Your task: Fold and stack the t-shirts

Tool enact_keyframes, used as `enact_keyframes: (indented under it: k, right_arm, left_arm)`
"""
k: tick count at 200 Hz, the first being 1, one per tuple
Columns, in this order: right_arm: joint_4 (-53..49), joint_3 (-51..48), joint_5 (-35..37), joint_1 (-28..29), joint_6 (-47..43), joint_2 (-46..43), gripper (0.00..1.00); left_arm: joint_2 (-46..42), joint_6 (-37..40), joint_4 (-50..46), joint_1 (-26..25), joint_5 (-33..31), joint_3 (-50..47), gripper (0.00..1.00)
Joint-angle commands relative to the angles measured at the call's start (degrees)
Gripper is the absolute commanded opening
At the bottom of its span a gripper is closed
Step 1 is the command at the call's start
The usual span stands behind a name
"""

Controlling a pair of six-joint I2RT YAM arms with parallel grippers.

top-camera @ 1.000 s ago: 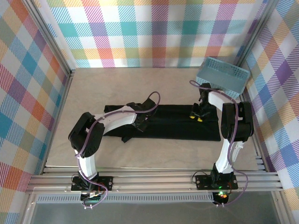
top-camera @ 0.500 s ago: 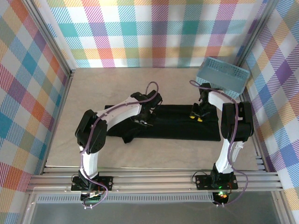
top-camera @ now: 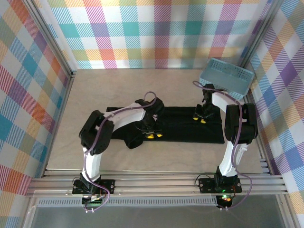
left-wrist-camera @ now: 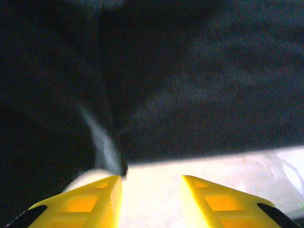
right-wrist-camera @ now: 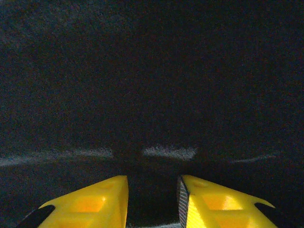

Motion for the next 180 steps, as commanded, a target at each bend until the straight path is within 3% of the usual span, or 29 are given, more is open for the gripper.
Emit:
enact_keyframes:
  k: [1, 29, 47, 62, 101, 148, 180]
  right_arm:
    - [-1.44, 1.73, -0.85, 0.26, -1.05, 1.37, 0.33]
    - [-1.29, 1.9, -1.1, 0.26, -0.96, 1.62, 0.33]
    - [-1.39, 1.99, -1.2, 0.22, -0.94, 1.79, 0.33]
    - [-1.52, 2.08, -1.11, 0.26, -1.11, 1.83, 0.33]
    - [-1.85, 2.07, -0.76, 0.26, -1.03, 1.76, 0.33]
    - [-1.71, 2.17, -0.76, 0.26, -0.76, 1.94, 0.33]
    - [-1.73, 1.99, -0.76, 0.26, -0.81, 1.9, 0.33]
  left_arm:
    - [-9.49, -4.54, 3.3, 4.04, 1.48, -6.09, 0.41]
    - [-15.46, -5.35, 3.9, 9.68, -3.48, -11.54, 0.42]
    - [-11.92, -3.08, 6.45, 10.93, -1.23, -11.23, 0.33]
    - [-8.02, 1.36, 6.55, 9.69, -0.62, -7.92, 0.34]
    - [-0.76, 14.78, -2.35, 3.19, -7.75, 1.84, 0.43]
    - [5.04, 17.73, -6.11, -0.98, -11.68, 4.75, 0.43]
    - [7.48, 17.91, -6.49, -2.55, -12.8, 6.91, 0.33]
